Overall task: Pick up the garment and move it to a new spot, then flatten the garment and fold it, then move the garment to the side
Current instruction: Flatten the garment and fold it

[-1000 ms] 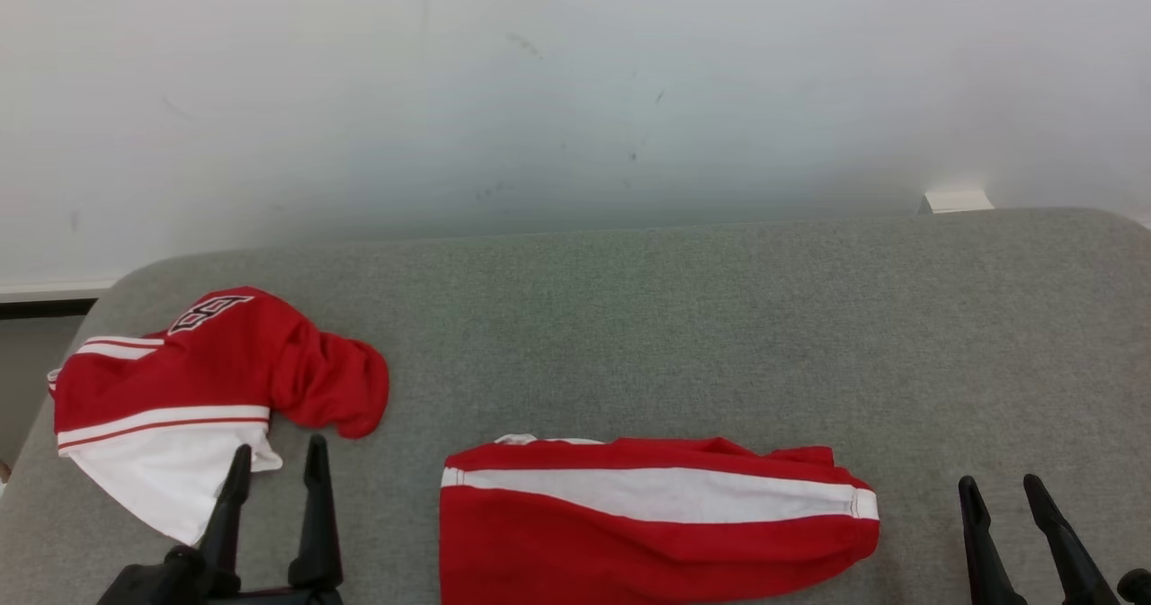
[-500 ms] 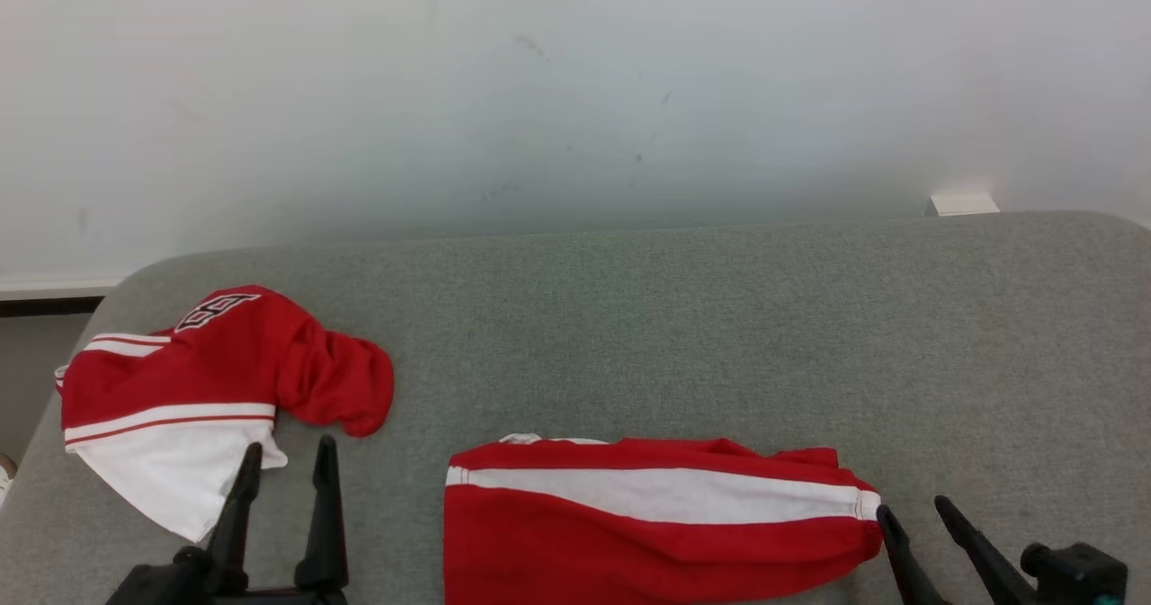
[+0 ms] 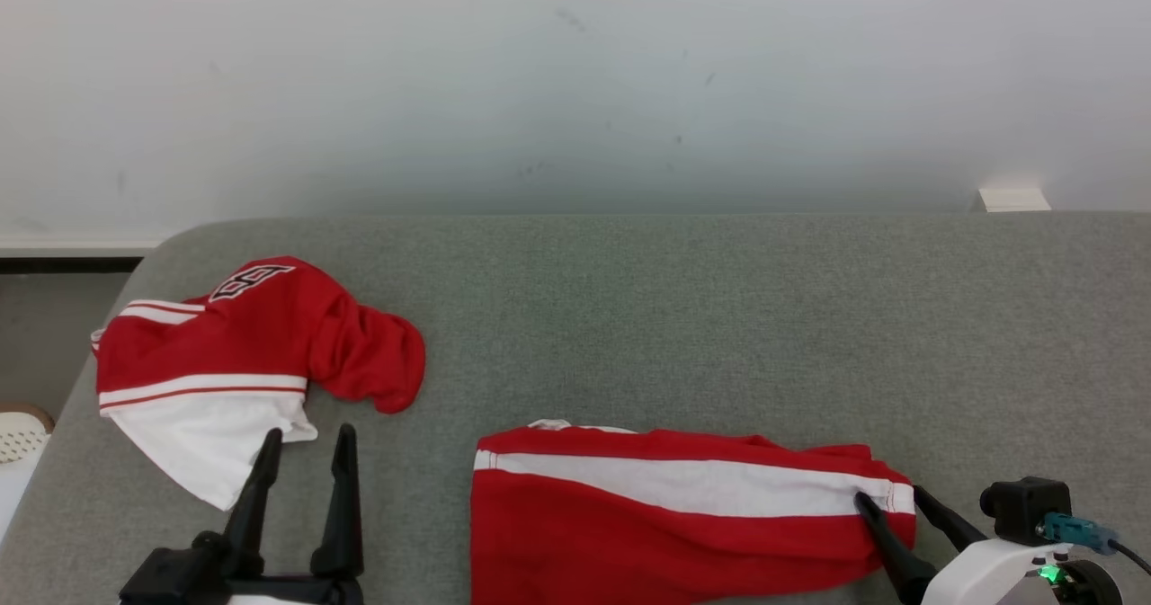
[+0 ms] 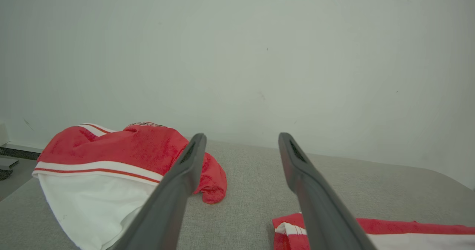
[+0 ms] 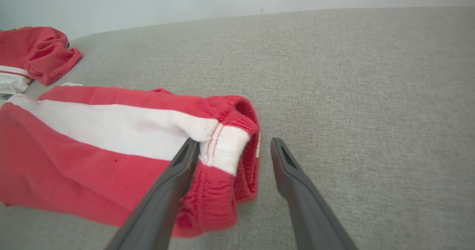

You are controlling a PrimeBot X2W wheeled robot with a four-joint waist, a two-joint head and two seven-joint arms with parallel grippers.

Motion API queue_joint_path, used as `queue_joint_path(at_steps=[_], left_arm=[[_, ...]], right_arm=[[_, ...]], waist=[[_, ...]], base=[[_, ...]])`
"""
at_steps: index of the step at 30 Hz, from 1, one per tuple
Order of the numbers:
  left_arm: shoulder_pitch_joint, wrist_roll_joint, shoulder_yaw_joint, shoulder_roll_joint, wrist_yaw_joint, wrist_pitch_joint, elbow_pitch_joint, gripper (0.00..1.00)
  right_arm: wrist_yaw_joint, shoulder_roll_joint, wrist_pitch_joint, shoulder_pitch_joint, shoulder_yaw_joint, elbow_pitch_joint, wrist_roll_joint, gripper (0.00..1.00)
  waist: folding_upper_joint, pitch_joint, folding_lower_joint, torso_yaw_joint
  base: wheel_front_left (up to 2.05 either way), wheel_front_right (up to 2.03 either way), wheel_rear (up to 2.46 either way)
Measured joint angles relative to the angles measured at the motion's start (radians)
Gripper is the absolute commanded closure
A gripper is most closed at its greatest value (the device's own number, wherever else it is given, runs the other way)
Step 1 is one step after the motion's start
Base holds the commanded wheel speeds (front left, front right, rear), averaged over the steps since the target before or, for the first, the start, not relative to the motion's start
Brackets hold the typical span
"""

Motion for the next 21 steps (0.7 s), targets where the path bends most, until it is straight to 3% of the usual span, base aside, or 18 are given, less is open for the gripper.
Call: queue_joint_path(at_steps=[10,17,18,19,20,21], left_arm=[[-0.036,-0.003,0.002,0.000,-0.007,0.000,0.009,0.00],[-0.039,-0.003,0.006,0.000,-0.012,0.000,0.018,0.00],[-0.039,-0.003,0.006,0.000,-0.012,0.000,0.018,0.00],[-0.039,-0.003,0.006,0.000,-0.013,0.000,0.020,0.00],[-0.037,-0.003,0.007,0.000,-0.013,0.000,0.020,0.00],[-0.035,-0.003,0.008,0.000,-0.013,0.000,0.020,0.00]], right_arm=[[0.000,0.006,0.042,-0.113,0.058,0.200,0.104,0.00],[0.001,0.014,0.149,-0.169,0.089,0.300,0.198,0.00],[0.001,0.013,0.153,-0.171,0.094,0.303,0.206,0.31],[0.000,0.012,0.156,-0.174,0.101,0.305,0.213,0.52],[0.000,0.011,0.160,-0.175,0.109,0.306,0.222,0.58],[0.000,0.009,0.162,-0.176,0.119,0.305,0.232,0.89]], waist=[[0.0000,0.053,0.0000,0.053],[0.0000,0.047,0.0000,0.076],[0.0000,0.044,0.0000,0.077],[0.0000,0.041,0.0000,0.077],[0.0000,0.037,0.0000,0.077],[0.0000,0.033,0.0000,0.077]], base=[[0.00,0.00,0.00],[0.00,0.00,0.00],[0.00,0.00,0.00],[0.00,0.00,0.00],[0.00,0.00,0.00],[0.00,0.00,0.00]])
